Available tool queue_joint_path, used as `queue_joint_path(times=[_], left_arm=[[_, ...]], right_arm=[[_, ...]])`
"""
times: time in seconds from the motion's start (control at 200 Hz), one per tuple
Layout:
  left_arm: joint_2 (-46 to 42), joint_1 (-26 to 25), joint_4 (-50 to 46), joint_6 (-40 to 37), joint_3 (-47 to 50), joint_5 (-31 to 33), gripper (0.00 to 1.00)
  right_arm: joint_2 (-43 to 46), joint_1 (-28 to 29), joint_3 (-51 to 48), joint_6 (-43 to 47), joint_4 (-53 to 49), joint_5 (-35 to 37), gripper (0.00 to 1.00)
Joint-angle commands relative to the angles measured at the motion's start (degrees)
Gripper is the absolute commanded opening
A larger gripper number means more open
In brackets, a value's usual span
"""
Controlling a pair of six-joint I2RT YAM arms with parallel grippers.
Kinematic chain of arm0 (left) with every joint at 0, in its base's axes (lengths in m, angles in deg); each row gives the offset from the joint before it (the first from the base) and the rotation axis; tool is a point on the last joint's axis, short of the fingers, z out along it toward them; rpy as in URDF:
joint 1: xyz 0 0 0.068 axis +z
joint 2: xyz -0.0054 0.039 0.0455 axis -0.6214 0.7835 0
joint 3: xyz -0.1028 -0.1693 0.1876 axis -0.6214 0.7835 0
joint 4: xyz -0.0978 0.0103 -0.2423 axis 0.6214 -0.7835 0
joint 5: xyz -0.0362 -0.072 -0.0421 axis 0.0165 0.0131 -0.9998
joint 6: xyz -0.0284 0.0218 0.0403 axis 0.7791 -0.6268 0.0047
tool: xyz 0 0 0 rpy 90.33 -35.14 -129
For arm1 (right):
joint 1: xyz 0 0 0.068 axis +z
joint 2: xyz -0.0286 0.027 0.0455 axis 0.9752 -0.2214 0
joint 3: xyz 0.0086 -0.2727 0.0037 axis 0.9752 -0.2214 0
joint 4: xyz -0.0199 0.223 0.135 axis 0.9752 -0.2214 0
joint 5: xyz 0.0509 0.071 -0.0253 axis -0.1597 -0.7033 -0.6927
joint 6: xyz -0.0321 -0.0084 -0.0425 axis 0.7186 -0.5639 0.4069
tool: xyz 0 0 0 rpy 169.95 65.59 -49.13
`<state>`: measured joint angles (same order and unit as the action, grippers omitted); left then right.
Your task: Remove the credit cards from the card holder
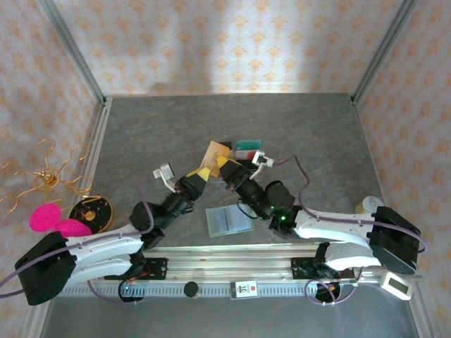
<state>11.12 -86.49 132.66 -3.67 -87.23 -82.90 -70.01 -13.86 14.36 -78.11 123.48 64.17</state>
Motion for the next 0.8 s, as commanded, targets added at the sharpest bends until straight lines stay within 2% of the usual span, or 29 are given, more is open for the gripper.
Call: queue_joint_path(times=[0.0, 0.1, 0.18, 0.28, 0.365, 0.42, 0.491, 0.566, 0.631, 0.686, 0.791], left_arm=[[-0.8, 0.6, 2.2, -0.7, -1.2, -2.3, 0.02], [-2.6, 1.3, -0.5, -1.6, -1.2, -2.3, 0.00], [-5.2, 2.6, -4.2, -2.8, -1.5, -3.5, 0.00], [-9.4, 4.2, -17.1, -6.7, -4.2, -5.3, 0.00], [-12.1, 6.3, -29.6, -12.6, -8.0, -7.7, 0.00], [-12.5, 8.0, -36.9, -18.9, -11.1, -12.0, 0.00], [-11.9, 9.7, -48.5, -26.8, -16.9, -14.9, 0.00], [-8.8, 12.0, -62.0, -35.8, -25.2, -17.3, 0.00], [-4.8, 13.3, -71.6, -44.3, -32.2, -20.0, 0.00], [-1.1, 13.4, -78.7, -50.3, -37.8, -19.7, 0.00], [6.3, 13.4, -91.7, -66.2, -48.5, -22.3, 0.00]], right_arm=[[-1.1, 0.7, 1.0, 0.6, 0.4, -1.4, 0.00], [-1.1, 0.6, 1.8, 1.2, -3.5, -3.1, 0.00], [1.5, 0.3, 1.0, 2.2, -8.6, -3.1, 0.10], [7.9, -2.4, -2.2, 2.7, -15.2, -4.6, 0.18], [14.0, -6.3, -4.2, 3.9, -23.4, -9.1, 0.18], [17.7, -8.6, -5.4, 5.4, -28.6, -11.7, 0.18], [21.3, -11.2, -5.7, 6.9, -37.4, -12.7, 0.15], [24.9, -13.9, -7.1, 7.9, -42.3, -14.4, 0.13], [27.3, -15.7, -8.1, 8.5, -45.0, -15.4, 0.13], [28.6, -17.3, -8.6, 9.2, -46.2, -16.8, 0.13], [29.5, -19.4, -8.6, 9.8, -48.2, -18.5, 0.13]])
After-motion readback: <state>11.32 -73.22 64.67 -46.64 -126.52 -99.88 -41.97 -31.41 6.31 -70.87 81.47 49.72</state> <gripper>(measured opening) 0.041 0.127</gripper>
